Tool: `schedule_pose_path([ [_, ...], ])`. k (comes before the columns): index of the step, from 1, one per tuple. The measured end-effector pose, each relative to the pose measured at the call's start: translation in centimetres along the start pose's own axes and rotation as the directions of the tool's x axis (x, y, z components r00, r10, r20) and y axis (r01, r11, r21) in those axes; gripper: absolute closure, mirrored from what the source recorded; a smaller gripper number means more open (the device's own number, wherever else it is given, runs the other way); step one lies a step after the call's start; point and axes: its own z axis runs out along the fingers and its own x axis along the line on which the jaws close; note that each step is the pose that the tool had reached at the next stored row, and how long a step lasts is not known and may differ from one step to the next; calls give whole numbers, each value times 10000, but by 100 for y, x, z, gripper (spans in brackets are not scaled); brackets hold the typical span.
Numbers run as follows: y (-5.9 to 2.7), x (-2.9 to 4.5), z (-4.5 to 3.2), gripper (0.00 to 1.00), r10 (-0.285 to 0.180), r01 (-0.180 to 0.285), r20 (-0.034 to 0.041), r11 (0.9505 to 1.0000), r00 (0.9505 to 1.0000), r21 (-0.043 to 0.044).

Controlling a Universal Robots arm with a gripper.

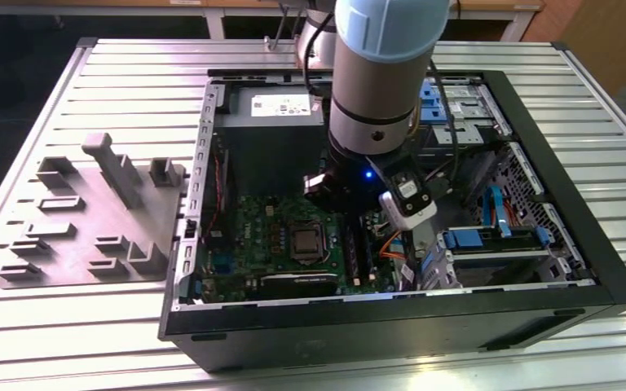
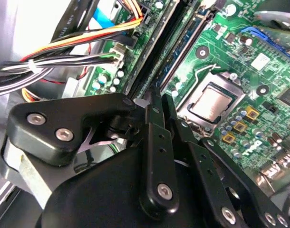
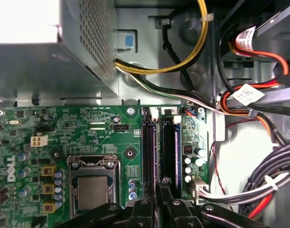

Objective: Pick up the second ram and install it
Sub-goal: 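Insert the second ram into the second slot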

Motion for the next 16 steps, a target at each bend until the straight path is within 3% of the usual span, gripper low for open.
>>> schedule_pose_path([
  [5, 3, -2, -86, 81, 0, 0, 1, 10000, 10000, 13],
  [14, 2, -3, -92, 82, -1, 1, 2, 10000, 10000, 30],
  [16, 2, -3, -93, 90, -1, 1, 2, 10000, 10000, 34],
])
